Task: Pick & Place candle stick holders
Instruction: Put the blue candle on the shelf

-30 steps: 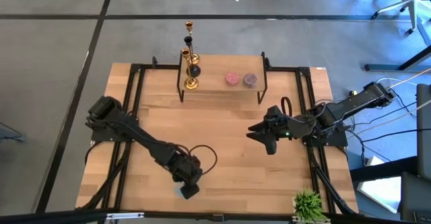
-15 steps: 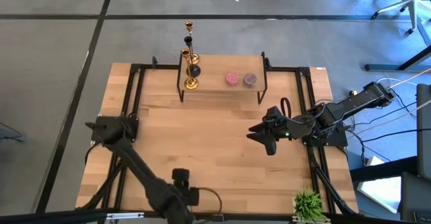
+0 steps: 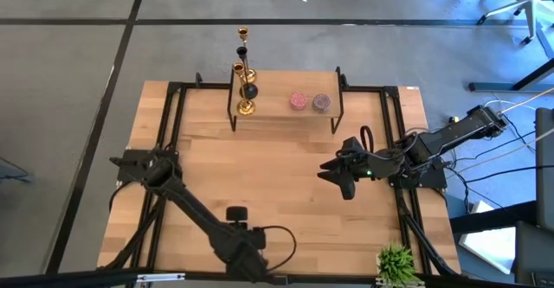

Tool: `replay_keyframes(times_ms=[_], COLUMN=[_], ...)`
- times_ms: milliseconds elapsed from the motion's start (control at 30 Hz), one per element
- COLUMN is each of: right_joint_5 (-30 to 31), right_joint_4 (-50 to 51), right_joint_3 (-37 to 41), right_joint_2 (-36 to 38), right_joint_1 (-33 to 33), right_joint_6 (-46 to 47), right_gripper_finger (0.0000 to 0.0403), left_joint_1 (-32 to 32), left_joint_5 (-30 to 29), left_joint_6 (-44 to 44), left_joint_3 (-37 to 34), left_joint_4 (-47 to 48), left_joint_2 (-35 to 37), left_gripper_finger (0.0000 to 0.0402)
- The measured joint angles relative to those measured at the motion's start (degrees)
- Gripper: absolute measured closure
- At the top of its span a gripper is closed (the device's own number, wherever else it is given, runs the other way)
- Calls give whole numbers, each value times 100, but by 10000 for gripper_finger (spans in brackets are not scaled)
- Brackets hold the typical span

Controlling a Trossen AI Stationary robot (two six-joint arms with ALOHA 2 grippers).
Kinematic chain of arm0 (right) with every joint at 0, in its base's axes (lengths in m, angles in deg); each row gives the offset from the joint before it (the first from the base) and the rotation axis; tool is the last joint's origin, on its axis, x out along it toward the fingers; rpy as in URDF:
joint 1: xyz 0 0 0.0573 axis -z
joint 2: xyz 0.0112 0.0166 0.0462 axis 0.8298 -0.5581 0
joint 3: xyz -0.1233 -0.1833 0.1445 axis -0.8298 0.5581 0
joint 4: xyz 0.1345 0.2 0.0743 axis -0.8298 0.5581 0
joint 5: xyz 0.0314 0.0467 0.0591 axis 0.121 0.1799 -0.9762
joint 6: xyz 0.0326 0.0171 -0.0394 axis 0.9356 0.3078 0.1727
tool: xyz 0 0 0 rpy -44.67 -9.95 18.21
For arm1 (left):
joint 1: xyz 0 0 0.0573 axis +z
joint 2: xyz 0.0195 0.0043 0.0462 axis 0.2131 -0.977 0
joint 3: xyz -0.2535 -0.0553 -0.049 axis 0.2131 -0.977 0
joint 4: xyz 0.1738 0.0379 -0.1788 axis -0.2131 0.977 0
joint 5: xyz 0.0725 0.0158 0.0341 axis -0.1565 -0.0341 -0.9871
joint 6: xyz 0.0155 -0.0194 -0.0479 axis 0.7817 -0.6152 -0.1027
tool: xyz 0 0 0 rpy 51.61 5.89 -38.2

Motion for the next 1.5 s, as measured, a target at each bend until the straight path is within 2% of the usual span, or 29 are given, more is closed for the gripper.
replay_keyframes(times_ms=[200, 467, 633, 767, 933, 1067, 1233, 1400, 1500], right_joint_5=[63, 62, 61, 63, 61, 135, 201, 258, 256], right_joint_4=[6, 438, 579, 564, 557, 553, 550, 532, 504], right_joint_3=[0, 0, 0, 0, 0, 0, 0, 0, 0], right_joint_2=[0, 0, 0, 0, 0, 0, 0, -55, -128], right_joint_1=[2, 2, 2, 2, 2, 2, 2, 2, 2], right_joint_6=[-44, 52, 129, 129, 131, 131, 132, 140, 167], right_gripper_finger=[219, 219, 219, 219, 219, 219, 219, 219, 219], left_joint_1=[142, 210, 94, -95, -451, -709, -732, -761, -738], left_joint_5=[261, 473, 193, -317, -668, -992, -862, -988, -746], left_joint_6=[-305, -1185, -1634, -1987, -2491, -2574, -2779, -2676, -2714], left_joint_3=[0, -2, -13, -11, -11, -11, -15, -146, -308], left_joint_4=[-179, -419, -440, -410, -400, -332, 112, 21, -297], left_joint_2=[12, 19, -2, -1, 0, 0, 0, 4, -8], left_gripper_finger=[242, 141, 93, 88, 91, 91, 91, 91, 91])
